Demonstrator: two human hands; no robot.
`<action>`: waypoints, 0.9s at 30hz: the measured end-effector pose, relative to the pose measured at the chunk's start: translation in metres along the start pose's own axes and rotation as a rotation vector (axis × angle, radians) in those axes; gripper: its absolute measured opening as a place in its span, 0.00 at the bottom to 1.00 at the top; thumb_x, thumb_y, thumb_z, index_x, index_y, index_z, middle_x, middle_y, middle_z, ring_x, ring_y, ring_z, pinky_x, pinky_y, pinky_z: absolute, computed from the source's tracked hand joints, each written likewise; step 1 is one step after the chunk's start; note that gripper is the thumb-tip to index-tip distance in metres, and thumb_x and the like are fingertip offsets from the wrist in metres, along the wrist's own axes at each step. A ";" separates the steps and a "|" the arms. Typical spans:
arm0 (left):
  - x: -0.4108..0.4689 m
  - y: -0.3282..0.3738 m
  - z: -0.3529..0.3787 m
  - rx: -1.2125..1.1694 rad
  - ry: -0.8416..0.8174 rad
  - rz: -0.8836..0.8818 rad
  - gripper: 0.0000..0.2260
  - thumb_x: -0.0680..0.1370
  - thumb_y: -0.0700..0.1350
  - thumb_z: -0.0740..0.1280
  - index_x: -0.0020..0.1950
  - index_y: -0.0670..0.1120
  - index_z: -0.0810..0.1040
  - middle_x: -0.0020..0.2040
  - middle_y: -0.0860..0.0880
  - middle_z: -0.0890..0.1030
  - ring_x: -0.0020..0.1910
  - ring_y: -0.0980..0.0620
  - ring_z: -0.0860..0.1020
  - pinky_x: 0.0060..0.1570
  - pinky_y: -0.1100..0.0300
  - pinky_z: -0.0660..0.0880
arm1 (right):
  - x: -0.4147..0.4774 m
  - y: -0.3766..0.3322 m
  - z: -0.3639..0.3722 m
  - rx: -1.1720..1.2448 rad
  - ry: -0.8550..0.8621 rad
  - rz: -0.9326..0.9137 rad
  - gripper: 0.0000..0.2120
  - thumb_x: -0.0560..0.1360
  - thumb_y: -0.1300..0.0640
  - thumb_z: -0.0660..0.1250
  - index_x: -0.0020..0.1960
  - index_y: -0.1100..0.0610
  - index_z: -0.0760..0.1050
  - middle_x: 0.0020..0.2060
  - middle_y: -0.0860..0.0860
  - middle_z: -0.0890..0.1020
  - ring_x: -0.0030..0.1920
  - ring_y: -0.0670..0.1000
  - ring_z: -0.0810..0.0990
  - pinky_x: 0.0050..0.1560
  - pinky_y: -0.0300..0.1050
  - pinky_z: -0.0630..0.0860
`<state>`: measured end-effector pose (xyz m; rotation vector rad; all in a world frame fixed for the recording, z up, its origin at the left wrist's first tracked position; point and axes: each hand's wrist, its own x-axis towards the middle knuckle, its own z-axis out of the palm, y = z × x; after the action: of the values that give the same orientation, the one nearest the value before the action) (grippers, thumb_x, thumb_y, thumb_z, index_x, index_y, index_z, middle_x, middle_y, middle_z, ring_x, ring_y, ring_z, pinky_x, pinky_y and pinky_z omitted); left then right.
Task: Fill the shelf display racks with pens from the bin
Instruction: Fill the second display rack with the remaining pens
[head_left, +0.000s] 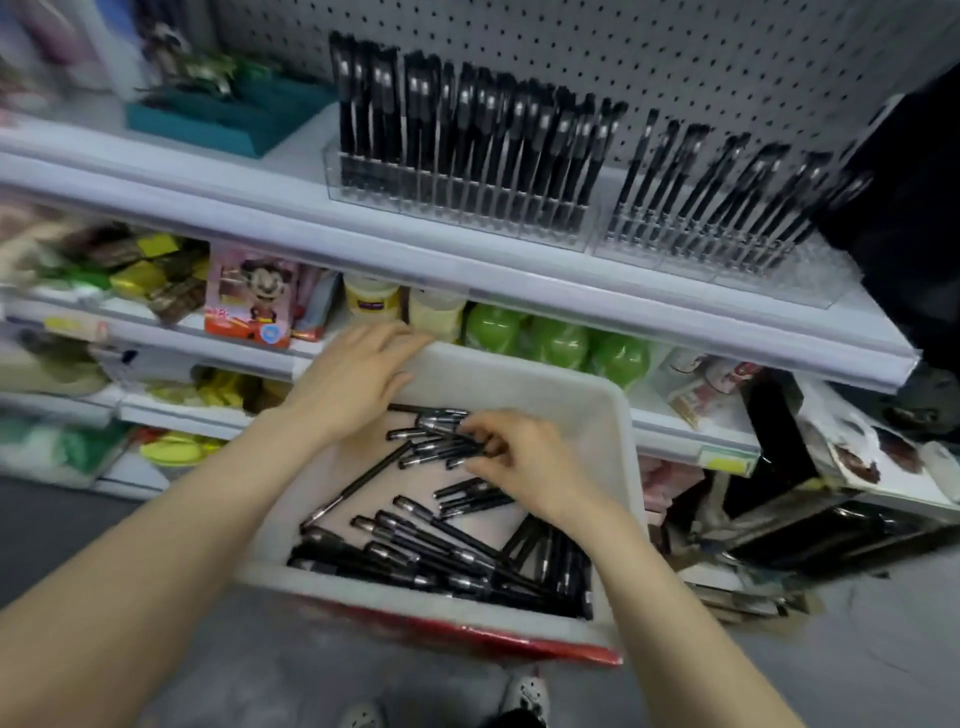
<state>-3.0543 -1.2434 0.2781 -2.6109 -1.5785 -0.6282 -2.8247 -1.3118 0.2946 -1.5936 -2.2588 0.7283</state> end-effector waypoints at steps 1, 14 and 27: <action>-0.001 0.000 0.002 0.008 -0.010 -0.001 0.21 0.77 0.44 0.68 0.71 0.48 0.72 0.64 0.42 0.76 0.59 0.38 0.74 0.58 0.46 0.71 | -0.002 -0.006 0.010 -0.049 -0.099 -0.046 0.20 0.72 0.53 0.74 0.62 0.50 0.77 0.54 0.50 0.80 0.52 0.48 0.78 0.57 0.48 0.76; -0.001 0.003 0.011 0.004 0.070 -0.024 0.20 0.78 0.44 0.65 0.70 0.49 0.72 0.63 0.44 0.76 0.61 0.40 0.72 0.61 0.47 0.68 | -0.008 -0.026 0.066 -0.238 -0.345 -0.212 0.31 0.65 0.42 0.75 0.63 0.47 0.68 0.59 0.46 0.68 0.60 0.51 0.68 0.60 0.50 0.72; -0.001 0.005 0.009 -0.017 0.059 -0.034 0.19 0.79 0.45 0.64 0.71 0.51 0.72 0.62 0.46 0.76 0.61 0.42 0.72 0.62 0.48 0.68 | 0.000 -0.021 0.051 -0.368 0.033 -0.002 0.09 0.73 0.60 0.68 0.52 0.63 0.75 0.60 0.54 0.69 0.47 0.61 0.78 0.44 0.51 0.74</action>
<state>-3.0477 -1.2442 0.2705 -2.5568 -1.6105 -0.7171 -2.8672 -1.3293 0.2633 -1.7395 -2.4765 0.2915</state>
